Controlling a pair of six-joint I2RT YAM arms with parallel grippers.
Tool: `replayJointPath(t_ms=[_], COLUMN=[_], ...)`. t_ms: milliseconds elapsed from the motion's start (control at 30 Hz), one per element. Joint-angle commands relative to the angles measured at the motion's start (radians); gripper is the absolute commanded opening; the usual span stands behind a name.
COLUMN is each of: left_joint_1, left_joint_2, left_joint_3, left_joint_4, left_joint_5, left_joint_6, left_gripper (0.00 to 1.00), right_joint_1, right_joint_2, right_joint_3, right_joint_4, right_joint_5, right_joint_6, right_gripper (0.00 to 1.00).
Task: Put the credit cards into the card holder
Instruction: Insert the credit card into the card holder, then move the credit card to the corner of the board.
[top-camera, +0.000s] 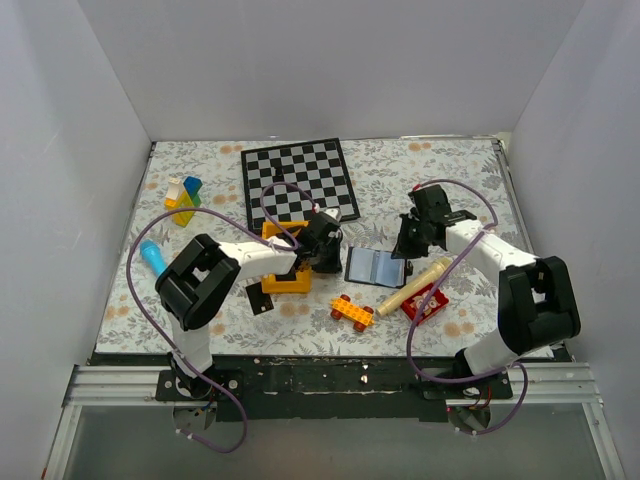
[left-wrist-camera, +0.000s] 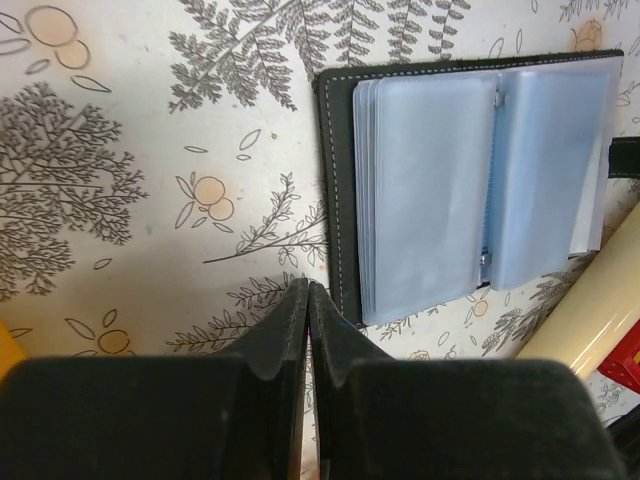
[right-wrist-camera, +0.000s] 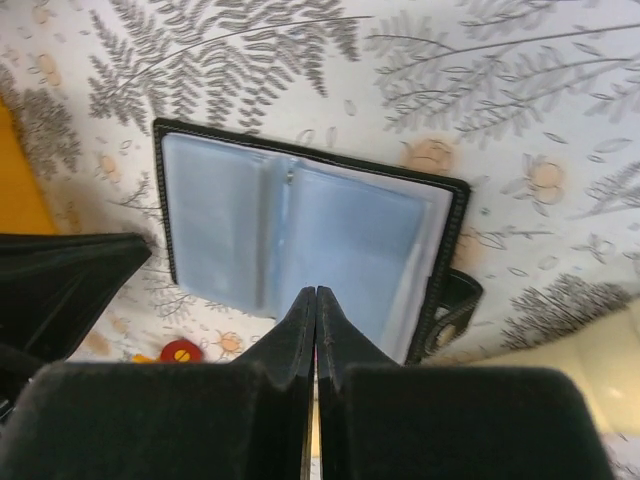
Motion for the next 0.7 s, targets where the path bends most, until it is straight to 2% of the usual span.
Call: replayJointPath(t_ms=[0,233,467,567,667], left_joint_1=[0.006,0.005,0.019,0.069,0.167], left_joint_2=[-0.04,-0.068,-0.233,-0.325,-0.411], left_joint_3=[0.056,0.06,0.087,0.073,0.011], left_joint_4=[-0.04,-0.02,-0.087,-0.124,-0.135], left_joint_5=[-0.031,0.009,-0.086,-0.099,-0.057], left_joint_6=[0.03,0.034,0.08,0.07,0.024], left_gripper=[0.0,0.0,0.0,0.0,0.01], right_joint_1=[-0.002,0.005,0.009,0.032,0.09], right_joint_2=[0.053,0.067,-0.042,-0.086,-0.096], right_joint_3=[0.007,-0.031,-0.057,-0.047,-0.011], right_joint_4=[0.09,0.127,0.153,0.152,0.136], right_joint_5=[-0.171,-0.165,-0.136,-0.133,-0.13], right_joint_6=[0.003,0.026,0.006,-0.005,-0.018], right_gripper=[0.01,0.01,0.04,0.11,0.15])
